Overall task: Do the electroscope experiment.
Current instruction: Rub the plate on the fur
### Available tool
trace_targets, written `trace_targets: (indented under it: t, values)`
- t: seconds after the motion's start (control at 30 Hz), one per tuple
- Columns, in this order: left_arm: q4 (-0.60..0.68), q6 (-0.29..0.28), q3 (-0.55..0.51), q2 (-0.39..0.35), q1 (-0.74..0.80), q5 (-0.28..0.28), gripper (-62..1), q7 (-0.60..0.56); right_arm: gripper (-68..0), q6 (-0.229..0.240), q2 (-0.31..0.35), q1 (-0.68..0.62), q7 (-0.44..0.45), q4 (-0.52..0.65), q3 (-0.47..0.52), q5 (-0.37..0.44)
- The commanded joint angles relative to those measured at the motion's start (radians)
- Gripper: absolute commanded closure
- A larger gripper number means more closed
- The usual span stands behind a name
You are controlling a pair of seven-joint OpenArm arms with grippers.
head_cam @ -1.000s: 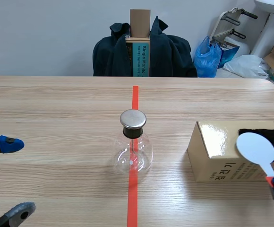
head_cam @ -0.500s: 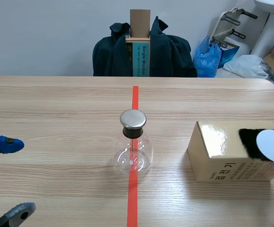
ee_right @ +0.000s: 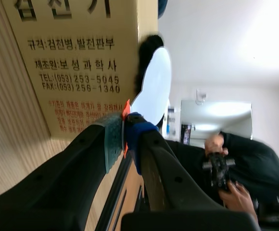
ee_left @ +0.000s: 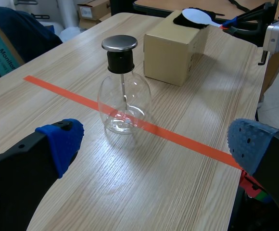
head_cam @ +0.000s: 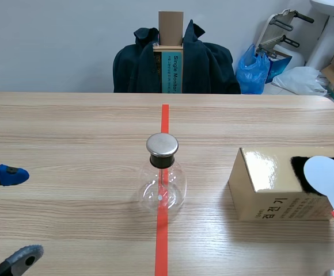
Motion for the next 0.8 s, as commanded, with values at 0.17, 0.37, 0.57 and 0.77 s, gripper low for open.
trace_targets:
  t: [0.17, 0.37, 0.57, 0.77]
  values:
    - [0.007, -0.001, 0.001, 0.008, -0.003, -0.007, -62.3, -0.017, -0.8, -0.046, 0.013, 0.008, 0.057, 0.014, 0.0, 0.005]
    - [0.007, -0.001, -0.001, 0.008, -0.006, -0.007, -62.3, -0.01, -0.8, -0.046, 0.014, 0.009, 0.023, 0.015, -0.002, -0.011]
    - [0.007, -0.001, -0.001, 0.008, -0.006, -0.007, -62.3, -0.007, -0.8, -0.046, 0.003, 0.008, -0.087, 0.019, -0.001, -0.007]
    - [0.007, -0.001, -0.001, 0.008, -0.006, -0.007, -62.3, -0.006, -0.8, -0.046, -0.005, 0.011, 0.004, 0.026, -0.002, -0.008]
